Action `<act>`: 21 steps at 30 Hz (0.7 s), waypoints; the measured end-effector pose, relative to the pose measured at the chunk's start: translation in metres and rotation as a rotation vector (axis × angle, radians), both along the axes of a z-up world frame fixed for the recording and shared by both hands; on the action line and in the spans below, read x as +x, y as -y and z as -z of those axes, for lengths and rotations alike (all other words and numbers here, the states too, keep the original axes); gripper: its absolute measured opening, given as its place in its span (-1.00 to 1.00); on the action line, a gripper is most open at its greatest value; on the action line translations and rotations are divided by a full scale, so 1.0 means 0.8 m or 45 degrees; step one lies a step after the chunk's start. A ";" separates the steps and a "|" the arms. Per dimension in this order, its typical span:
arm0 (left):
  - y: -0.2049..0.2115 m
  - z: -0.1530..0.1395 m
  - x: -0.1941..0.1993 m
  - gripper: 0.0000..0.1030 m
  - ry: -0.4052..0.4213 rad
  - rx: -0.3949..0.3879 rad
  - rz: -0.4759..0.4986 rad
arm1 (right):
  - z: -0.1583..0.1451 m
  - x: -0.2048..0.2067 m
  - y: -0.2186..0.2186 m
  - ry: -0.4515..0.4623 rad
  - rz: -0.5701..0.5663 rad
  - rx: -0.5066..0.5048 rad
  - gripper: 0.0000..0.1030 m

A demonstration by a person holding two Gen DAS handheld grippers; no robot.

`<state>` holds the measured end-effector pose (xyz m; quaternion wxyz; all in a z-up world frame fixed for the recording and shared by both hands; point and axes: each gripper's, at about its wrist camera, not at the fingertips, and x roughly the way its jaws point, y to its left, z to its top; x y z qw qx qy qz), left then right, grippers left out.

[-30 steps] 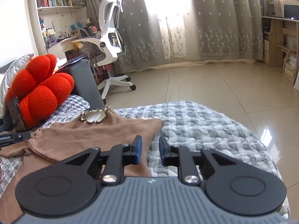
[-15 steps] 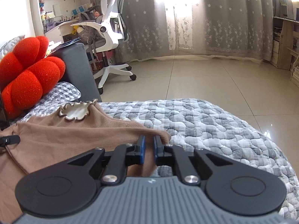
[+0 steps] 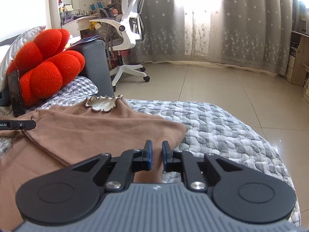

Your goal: Fold clothes

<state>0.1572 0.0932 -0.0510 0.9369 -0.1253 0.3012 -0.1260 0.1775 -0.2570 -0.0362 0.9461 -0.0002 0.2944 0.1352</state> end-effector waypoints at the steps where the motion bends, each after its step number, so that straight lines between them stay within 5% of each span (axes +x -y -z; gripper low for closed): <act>1: 0.000 0.002 -0.003 -0.41 -0.001 0.002 -0.006 | 0.005 -0.007 -0.001 -0.015 -0.007 -0.023 -0.65; 4: -0.002 -0.005 -0.015 -0.41 0.000 -0.035 -0.018 | 0.013 -0.021 -0.002 -0.038 -0.001 -0.063 -0.64; 12: 0.005 -0.024 -0.065 -0.35 -0.026 0.002 0.000 | -0.044 -0.074 -0.010 0.031 -0.018 -0.044 -0.63; 21: -0.020 -0.062 -0.115 -0.15 -0.149 0.026 -0.120 | -0.109 -0.128 -0.030 0.030 -0.015 -0.059 -0.63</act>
